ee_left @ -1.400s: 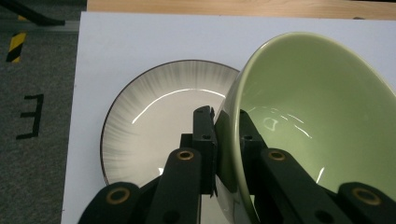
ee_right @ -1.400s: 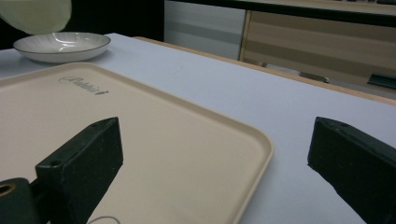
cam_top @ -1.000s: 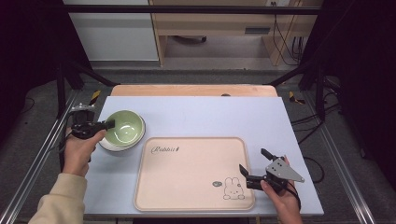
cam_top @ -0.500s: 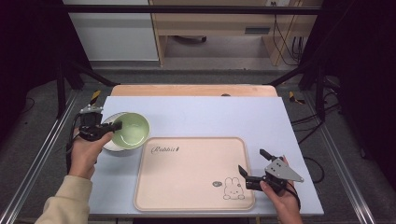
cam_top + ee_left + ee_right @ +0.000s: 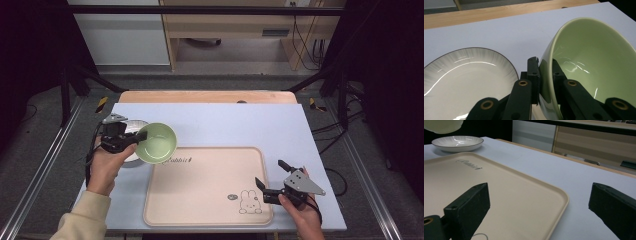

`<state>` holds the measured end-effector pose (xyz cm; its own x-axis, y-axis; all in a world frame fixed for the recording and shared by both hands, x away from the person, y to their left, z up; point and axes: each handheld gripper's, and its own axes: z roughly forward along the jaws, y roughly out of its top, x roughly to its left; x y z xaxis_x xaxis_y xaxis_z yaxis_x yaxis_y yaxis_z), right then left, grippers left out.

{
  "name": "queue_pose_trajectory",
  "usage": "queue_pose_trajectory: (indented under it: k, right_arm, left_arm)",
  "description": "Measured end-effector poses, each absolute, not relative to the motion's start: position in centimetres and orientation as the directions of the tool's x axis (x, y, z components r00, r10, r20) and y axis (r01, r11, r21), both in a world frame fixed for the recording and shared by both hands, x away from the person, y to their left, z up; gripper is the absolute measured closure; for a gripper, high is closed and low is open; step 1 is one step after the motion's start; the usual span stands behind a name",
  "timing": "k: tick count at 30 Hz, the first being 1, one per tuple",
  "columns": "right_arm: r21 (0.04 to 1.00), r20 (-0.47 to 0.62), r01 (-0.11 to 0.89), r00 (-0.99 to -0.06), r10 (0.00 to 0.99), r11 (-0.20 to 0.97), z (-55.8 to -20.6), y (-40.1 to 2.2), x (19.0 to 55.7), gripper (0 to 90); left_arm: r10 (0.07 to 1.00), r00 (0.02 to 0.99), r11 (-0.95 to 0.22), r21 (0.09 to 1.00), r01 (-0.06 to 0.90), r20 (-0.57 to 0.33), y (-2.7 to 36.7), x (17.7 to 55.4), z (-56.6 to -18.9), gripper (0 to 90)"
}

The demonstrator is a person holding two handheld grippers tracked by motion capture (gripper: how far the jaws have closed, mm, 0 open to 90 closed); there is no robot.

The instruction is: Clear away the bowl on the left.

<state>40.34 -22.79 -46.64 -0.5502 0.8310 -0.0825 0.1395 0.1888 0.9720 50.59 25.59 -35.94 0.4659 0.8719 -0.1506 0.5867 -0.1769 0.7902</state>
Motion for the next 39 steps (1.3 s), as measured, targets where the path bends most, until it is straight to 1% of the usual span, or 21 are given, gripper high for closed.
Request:
queue_pose_trajectory:
  k: [19, 23, 39]
  right_arm:
    - [0.975, -0.087, 0.130, -0.523, 0.848, 0.180, -46.4, -23.3, 40.3, 3.8]
    - [0.976, -0.085, 0.128, -0.518, 0.851, 0.175, -46.4, -23.4, 40.3, 3.9]
    - [0.976, -0.085, 0.130, -0.513, 0.854, 0.175, -46.4, -23.4, 40.3, 4.0]
  left_arm:
    - [0.817, 0.557, -0.249, 0.782, 0.571, -0.147, 20.4, 50.1, -37.1, 82.6]
    - [0.798, 0.582, -0.267, 0.774, 0.574, -0.156, 18.7, 49.8, -38.1, 82.6]
    - [0.754, 0.634, -0.328, 0.738, 0.589, -0.171, 14.6, 49.2, -41.0, 82.6]
